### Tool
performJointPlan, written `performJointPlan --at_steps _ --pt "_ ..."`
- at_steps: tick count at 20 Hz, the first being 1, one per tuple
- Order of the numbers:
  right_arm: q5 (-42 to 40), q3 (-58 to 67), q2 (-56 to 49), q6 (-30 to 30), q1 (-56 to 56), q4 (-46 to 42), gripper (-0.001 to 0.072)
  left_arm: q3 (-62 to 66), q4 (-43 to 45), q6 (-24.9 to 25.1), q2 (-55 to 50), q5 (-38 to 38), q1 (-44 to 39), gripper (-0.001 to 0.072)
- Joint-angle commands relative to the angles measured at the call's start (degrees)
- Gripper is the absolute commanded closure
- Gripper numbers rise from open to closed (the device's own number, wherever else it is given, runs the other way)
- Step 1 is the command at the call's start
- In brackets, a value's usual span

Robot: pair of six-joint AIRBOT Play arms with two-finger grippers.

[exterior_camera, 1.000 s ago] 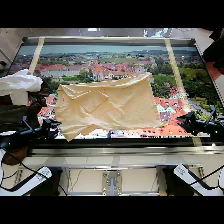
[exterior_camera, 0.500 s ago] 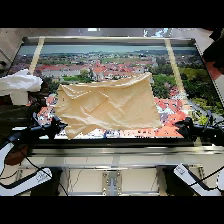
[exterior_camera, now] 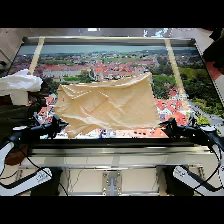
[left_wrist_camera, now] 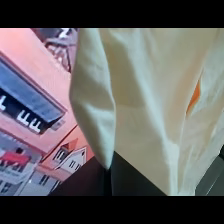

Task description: Fold the shirts.

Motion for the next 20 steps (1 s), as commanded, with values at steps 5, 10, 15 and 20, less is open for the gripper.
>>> performJointPlan --at_steps 5,10,15,20 --pt "-6.99 0.48 -5.73 -0.02 8.15 6.69 0.0648 0.17 -0.37 0.07 -0.02 -0.09 0.0 0.0696" --pt "7.56 11.52 2.99 -10.8 8.37 10.97 0.0703 9.49 -0.26 3.8 7.96 -10.91 0.04 0.07" --pt "32.83 33.2 25.88 -10.69 8.37 -3.8 0.0704 26.08 0.11 4.02 33.86 -24.15 3.54 0.0698" --pt "23.63 55.36 43.74 0.44 8.37 -13.14 0.0703 42.62 8.26 -2.82 55.89 -7.63 15.93 0.0699"
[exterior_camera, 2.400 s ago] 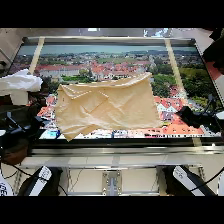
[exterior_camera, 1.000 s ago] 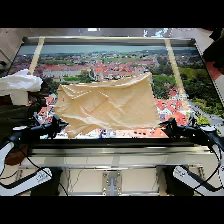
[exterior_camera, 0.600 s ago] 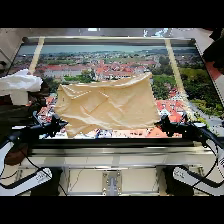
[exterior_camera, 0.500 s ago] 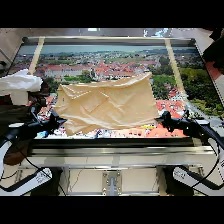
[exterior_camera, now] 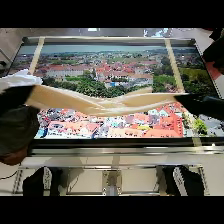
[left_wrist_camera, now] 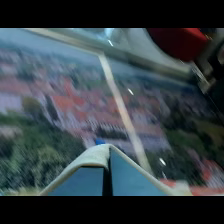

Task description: Fold the shirts.

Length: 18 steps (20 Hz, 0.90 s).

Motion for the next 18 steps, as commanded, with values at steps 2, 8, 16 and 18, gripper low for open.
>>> performJointPlan --at_steps 2,8,16,18 --pt "-7.37 21.29 8.68 6.51 0.09 -14.36 0.0703 20.41 18.73 -6.6 8.61 4.42 9.07 0.0699" --pt "-6.19 25.22 -7.02 6.16 0.09 -21.51 0.0703 27.58 7.5 -12.63 -11.45 -8.55 6.49 0.0701" --pt "-13.38 8.57 -39.36 -0.33 3.15 -13.62 0.0704 4.81 34.88 -16.5 -40.48 21.0 -27.32 0.07" --pt "-20.68 8.59 -47.58 -0.02 4.98 -14.8 0.0704 8.98 35.5 -17.62 -50.86 31.17 -28.79 0.07"
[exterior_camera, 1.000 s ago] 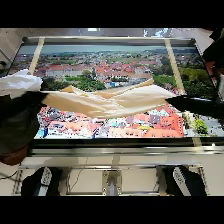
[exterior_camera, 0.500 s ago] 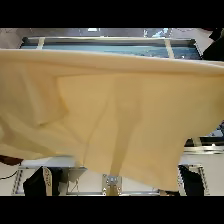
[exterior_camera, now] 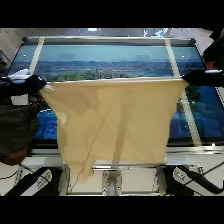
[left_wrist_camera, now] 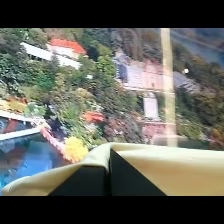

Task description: Fold the shirts.

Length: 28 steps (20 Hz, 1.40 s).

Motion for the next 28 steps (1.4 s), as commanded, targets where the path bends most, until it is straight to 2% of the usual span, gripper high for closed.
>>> performJointPlan --at_steps 1,5,8,10,12,14,16,20,23,28 --pt "-13.0 -2.01 -14.14 -1.03 3.06 -0.22 0.0704 4.15 7.02 -2.01 -17.84 19.06 -6.49 0.07" --pt "-24.7 3.34 -26.08 -0.98 7.58 0.5 0.0704 16.98 6.84 -2.03 -32.52 18.91 -6.71 0.0699" --pt "-25.42 9.33 -29.18 -0.98 8.7 -0.13 0.0704 17.99 10.54 -1.99 -32.09 18.18 -6.62 0.07" --pt "-22.05 12.85 -28.37 -0.81 8.7 -1.9 0.0704 17.99 19.82 -1.97 -28.33 13.0 -7.13 0.07" --pt "-17.16 14.93 -26.67 0.2 8.81 -6.71 0.0704 17.05 30.03 -1.97 -23.52 3.74 -8.57 0.07" --pt "-10.23 14.82 -25.29 2.25 9.14 -12.63 0.0704 13.16 34.64 -1.44 -19.39 -0.87 -9.29 0.07" --pt "-5.64 12.79 -25.09 2.69 9.68 -16.94 0.0704 6.99 34.16 -1.6 -16.65 -1.05 -9.33 0.07" --pt "-8.09 2.05 -25.18 3.08 10.03 -16.87 0.0705 -4.13 32.26 -1.57 -15.74 -0.39 -11.17 0.0699" --pt "-10.32 -3.61 -25.92 2.97 10.84 -16.74 0.0705 -7.76 32.26 -1.57 -15.76 0.26 -12.92 0.0699" --pt "-10.16 -5.27 -28.72 2.34 14.14 -16.09 0.0701 -8.61 32.28 -1.6 -16.5 0.26 -13.09 0.0698"
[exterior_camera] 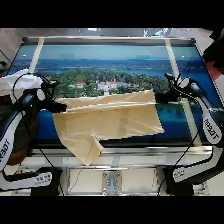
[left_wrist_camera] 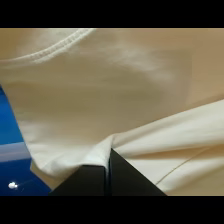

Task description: Fold the shirts.

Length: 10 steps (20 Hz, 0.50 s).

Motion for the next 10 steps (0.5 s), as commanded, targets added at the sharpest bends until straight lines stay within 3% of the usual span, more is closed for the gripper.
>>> performJointPlan --at_steps 1,5,6,7,8,9,10 --pt "0.13 -1.31 -1.07 -0.33 2.38 0.83 0.0702 -1.09 -0.24 -0.04 -0.26 -0.13 -0.31 0.0698" --pt "1.9 0.35 0.39 -0.52 3.32 1.01 0.0701 -1.09 -0.26 -0.44 -0.26 -0.15 -0.31 0.0697" --pt "3.48 1.07 0.85 -0.5 3.19 0.98 0.0673 -1.09 -0.28 -1.81 -0.24 -0.15 -0.31 0.0694" --pt "5.9 2.27 1.53 -0.33 3.06 0.94 0.0525 -0.94 -0.31 -3.52 0.0 -0.17 -0.31 0.0598" --pt "8.52 4.02 2.71 -0.11 2.91 1.05 0.0386 -0.44 -0.48 -3.72 0.94 -0.2 -0.33 0.0288" --pt "11.5 5.99 4.42 -0.13 2.82 1.03 0.0384 0.44 -1.95 -3.98 3.15 -0.2 -0.17 0.0135" --pt "14.88 8.59 6.84 -0.11 2.36 0.26 0.0384 1.4 -3.34 -4.11 6.51 -0.17 0.22 0.0137"
